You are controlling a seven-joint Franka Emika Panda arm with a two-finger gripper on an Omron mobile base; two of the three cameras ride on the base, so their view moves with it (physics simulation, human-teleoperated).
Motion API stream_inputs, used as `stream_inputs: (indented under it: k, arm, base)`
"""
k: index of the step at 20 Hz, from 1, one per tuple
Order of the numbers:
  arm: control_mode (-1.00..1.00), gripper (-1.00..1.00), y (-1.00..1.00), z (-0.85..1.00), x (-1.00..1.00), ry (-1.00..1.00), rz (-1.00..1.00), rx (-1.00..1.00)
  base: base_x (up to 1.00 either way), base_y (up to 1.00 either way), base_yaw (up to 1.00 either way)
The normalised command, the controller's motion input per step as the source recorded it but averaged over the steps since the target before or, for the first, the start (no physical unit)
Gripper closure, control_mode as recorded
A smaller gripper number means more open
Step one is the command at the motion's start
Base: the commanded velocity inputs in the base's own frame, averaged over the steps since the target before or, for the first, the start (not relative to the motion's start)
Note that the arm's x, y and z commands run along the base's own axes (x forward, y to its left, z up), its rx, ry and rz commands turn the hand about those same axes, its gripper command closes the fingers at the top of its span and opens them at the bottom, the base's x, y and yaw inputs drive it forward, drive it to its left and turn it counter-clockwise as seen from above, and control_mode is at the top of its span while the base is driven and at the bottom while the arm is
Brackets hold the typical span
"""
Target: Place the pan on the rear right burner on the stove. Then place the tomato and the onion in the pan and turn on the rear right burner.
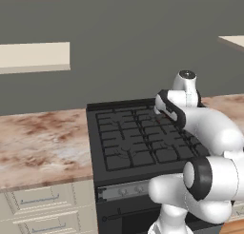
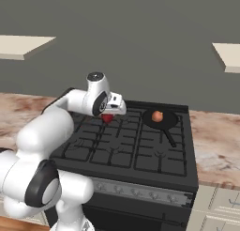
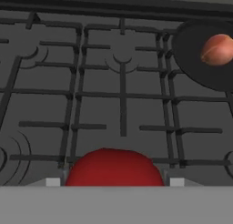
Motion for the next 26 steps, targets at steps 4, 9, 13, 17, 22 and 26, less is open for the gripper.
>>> stream_inputs:
  k: [4,9,13,17,22,26]
  arm:
    - [-1.00,1.00,-0.50,0.26,0.13,0.00,-0.13,0.01]
    - [-1.00,1.00,-0.46,0.28,0.09,0.00,-0.07,0.00]
    - [-1.00,1.00,-0.58,0.09,0.12,0.00,-0.05,0.00]
    - [-1.00,1.00,-0.61,0.01,0.13,0.00,-0.02,0.00]
    - [-1.00,1.00,-0.54,0.00,0.21,0.00,0.00,0.00]
    - [-1.00,1.00,-0.43,0.00,0.26,0.00,0.00,0.00]
  base:
    - [0.00,0.00,0.00]
    - [0.00,0.00,0.00]
    - [0.00,0.00,0.00]
    - [0.00,0.00,0.00]
    - [0.00,0.00,0.00]
    - [0.00,0.00,0.00]
